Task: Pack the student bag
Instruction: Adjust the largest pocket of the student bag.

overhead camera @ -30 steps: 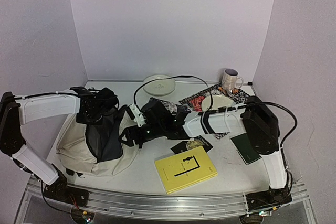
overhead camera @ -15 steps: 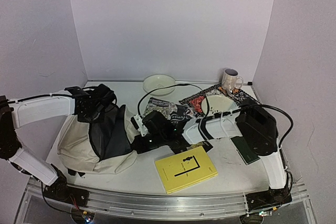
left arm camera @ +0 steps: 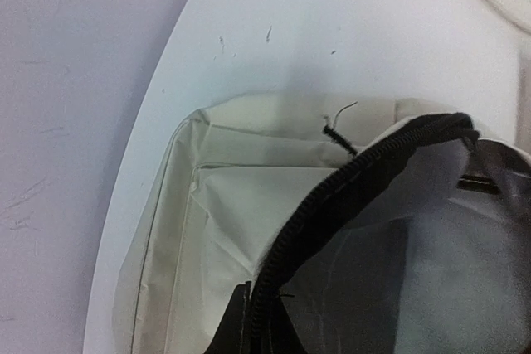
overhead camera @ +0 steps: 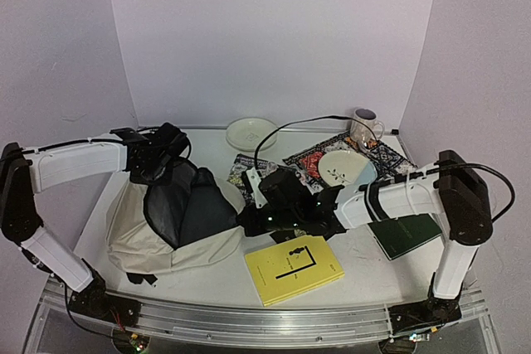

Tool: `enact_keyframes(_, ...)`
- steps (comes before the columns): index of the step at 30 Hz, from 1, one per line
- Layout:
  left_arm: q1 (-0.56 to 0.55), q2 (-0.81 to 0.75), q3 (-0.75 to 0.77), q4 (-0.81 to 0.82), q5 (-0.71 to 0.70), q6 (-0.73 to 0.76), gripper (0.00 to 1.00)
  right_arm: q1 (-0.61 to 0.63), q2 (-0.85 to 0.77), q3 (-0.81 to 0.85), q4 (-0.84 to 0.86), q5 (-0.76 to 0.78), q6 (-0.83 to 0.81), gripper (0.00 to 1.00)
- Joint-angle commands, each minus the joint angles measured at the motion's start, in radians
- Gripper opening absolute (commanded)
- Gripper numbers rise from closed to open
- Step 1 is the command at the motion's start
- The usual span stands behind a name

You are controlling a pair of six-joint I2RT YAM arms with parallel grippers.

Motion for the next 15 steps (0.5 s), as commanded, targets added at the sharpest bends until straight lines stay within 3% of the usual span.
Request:
enact_keyframes(1, 0.083, 0.056, -0.050, 0.006, -0.061, -0.088, 0.04, -0.003, 0.017, -0.023, 0.038, -0.022, 0.039, 0.00)
enact_keyframes(6, 0.158, 0.142, -0.080, -0.006, -0.047, -0.170, 0.09, -0.003, 0.035, -0.013, 0.042, -0.071, 0.026, 0.01)
enact_keyframes(11, 0.156, 0.164, -0.071, 0.000, 0.001, -0.178, 0.19, -0.003, 0.012, 0.005, 0.023, -0.092, -0.034, 0.27)
enact_keyframes(15, 0.150, 0.090, -0.073, -0.002, 0.031, -0.150, 0.39, -0.006, -0.039, 0.008, -0.041, -0.081, -0.098, 0.45)
